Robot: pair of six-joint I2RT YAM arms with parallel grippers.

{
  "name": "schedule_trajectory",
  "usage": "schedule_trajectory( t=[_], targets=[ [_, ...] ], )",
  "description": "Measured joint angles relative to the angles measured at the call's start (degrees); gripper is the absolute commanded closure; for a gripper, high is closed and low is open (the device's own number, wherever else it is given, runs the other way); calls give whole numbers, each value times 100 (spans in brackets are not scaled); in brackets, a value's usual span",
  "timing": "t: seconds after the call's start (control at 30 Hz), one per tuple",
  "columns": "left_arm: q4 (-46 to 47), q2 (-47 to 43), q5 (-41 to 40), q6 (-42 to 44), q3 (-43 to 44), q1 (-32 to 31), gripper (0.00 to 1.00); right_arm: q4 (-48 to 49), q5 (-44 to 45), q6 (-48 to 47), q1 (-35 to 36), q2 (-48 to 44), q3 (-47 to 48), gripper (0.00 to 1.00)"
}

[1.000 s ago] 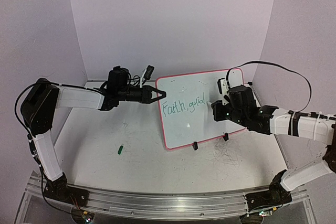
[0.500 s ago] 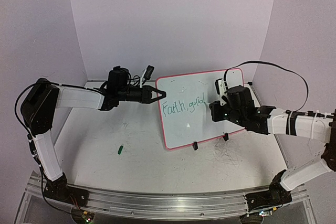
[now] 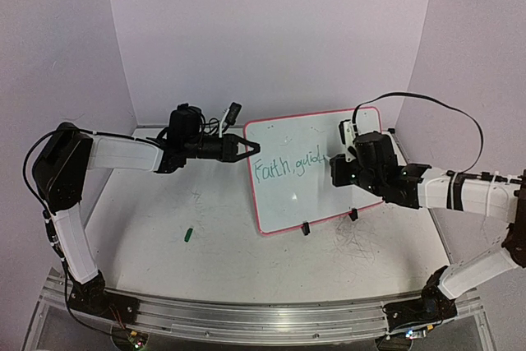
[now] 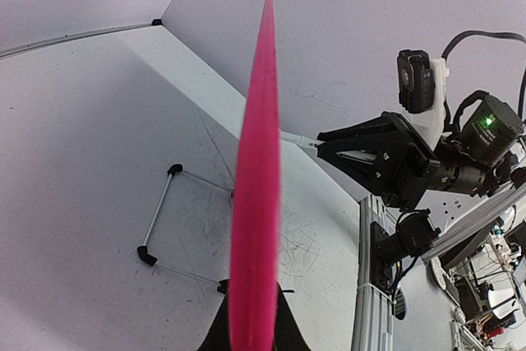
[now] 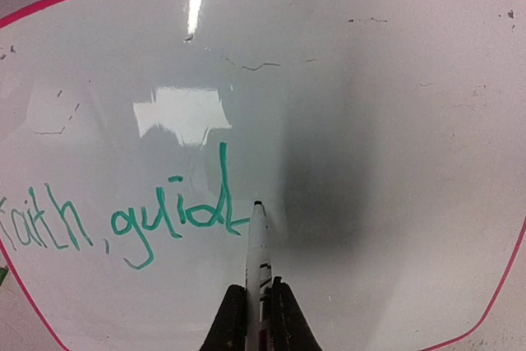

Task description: Write a sentence on the whiteboard

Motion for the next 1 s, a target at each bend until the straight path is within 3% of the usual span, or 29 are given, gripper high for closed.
schedule_trajectory(
  t=[1.0],
  targets=[
    [-3, 0, -3, 13, 0, 0, 100, 25, -238, 104, -96, -92, -173, 100]
  ],
)
